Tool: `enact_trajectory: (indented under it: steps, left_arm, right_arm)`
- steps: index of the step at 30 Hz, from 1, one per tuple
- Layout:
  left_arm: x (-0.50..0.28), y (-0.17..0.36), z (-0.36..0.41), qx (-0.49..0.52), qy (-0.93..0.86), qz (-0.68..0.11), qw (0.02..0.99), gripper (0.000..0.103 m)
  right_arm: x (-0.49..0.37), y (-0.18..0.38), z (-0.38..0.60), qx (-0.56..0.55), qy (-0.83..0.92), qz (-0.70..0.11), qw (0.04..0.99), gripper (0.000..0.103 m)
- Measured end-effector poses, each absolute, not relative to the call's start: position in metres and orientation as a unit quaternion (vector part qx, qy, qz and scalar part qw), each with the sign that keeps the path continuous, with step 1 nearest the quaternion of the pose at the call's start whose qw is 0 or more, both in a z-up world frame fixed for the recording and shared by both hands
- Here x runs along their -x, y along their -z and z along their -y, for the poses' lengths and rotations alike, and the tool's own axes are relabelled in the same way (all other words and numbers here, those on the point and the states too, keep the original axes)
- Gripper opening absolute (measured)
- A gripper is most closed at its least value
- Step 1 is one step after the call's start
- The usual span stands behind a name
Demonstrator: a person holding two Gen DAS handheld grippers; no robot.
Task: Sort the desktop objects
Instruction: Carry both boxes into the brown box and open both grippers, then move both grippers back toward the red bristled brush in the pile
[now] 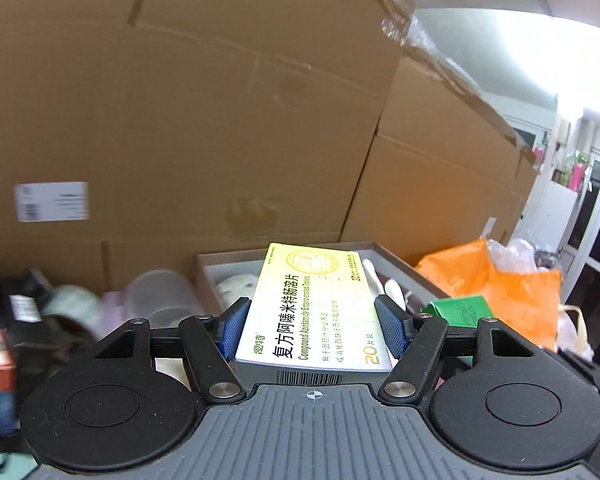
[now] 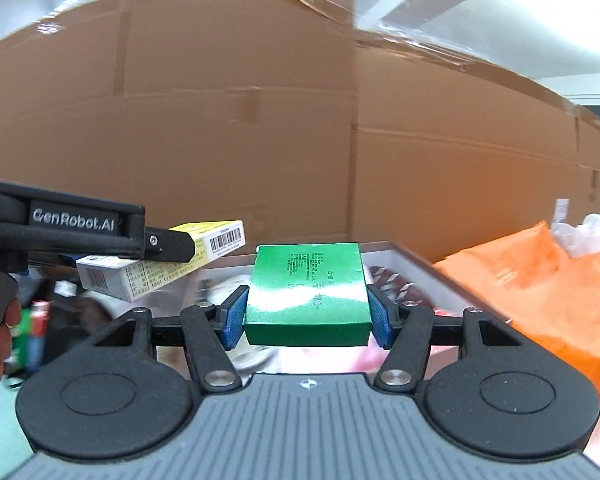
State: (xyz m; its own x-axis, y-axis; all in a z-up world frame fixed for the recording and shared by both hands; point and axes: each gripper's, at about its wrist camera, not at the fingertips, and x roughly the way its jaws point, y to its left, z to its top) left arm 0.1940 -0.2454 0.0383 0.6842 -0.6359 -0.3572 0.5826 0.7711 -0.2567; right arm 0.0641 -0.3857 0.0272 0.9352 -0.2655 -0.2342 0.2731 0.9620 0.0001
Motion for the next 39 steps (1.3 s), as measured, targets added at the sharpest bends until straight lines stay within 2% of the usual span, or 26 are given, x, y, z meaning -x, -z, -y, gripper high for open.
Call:
enact_trajectory:
  steps: [7, 8, 9, 10, 11, 12, 13, 17, 23, 28, 34, 39]
  left_arm:
    - [-0.243, -0.013, 0.302, 0.05, 0.329, -0.244, 0.911, 0.069]
    - [-0.248, -0.008, 0.306, 0.051, 0.331, -0.247, 0.909, 0.079]
    - [-0.251, -0.003, 0.309, 0.052, 0.335, -0.253, 0.906, 0.081]
    - [-0.253, 0.001, 0.31, 0.055, 0.337, -0.259, 0.904, 0.09]
    - [-0.252, 0.003, 0.309, 0.058, 0.34, -0.26, 0.902, 0.098]
    - [-0.248, 0.003, 0.306, 0.061, 0.344, -0.253, 0.902, 0.1]
    - [-0.244, 0.004, 0.302, 0.061, 0.348, -0.244, 0.903, 0.103]
    - [-0.23, 0.003, 0.293, 0.049, 0.354, -0.233, 0.904, 0.103]
    - [-0.213, 0.001, 0.269, 0.048, 0.353, -0.239, 0.903, 0.103]
    - [-0.187, 0.0, 0.204, 0.07, 0.323, -0.24, 0.912, 0.103]
    - [-0.17, 0.032, 0.13, 0.086, 0.272, -0.263, 0.922, 0.103]
    - [-0.178, 0.062, 0.089, 0.087, 0.225, -0.289, 0.926, 0.103]
  right_arm:
    - [-0.101, -0.011, 0.422, -0.024, 0.149, -0.131, 0.98, 0.066]
    - [-0.108, -0.006, 0.421, -0.026, 0.143, -0.139, 0.98, 0.067]
    - [-0.114, -0.002, 0.423, -0.025, 0.135, -0.151, 0.979, 0.07]
    - [-0.119, 0.001, 0.423, -0.022, 0.131, -0.163, 0.978, 0.074]
    - [-0.12, 0.004, 0.423, -0.016, 0.134, -0.167, 0.977, 0.083]
    - [-0.117, 0.006, 0.42, -0.008, 0.14, -0.16, 0.977, 0.091]
    - [-0.112, 0.007, 0.418, 0.0, 0.146, -0.147, 0.978, 0.093]
    - [-0.1, 0.006, 0.409, 0.002, 0.146, -0.127, 0.981, 0.1]
    - [-0.093, -0.004, 0.394, -0.011, 0.134, -0.132, 0.982, 0.101]
    - [-0.072, -0.014, 0.368, -0.014, 0.105, -0.113, 0.988, 0.101]
    - [-0.054, 0.0, 0.322, -0.025, 0.044, -0.128, 0.99, 0.101]
    - [-0.058, 0.03, 0.276, -0.006, -0.001, -0.177, 0.984, 0.095]
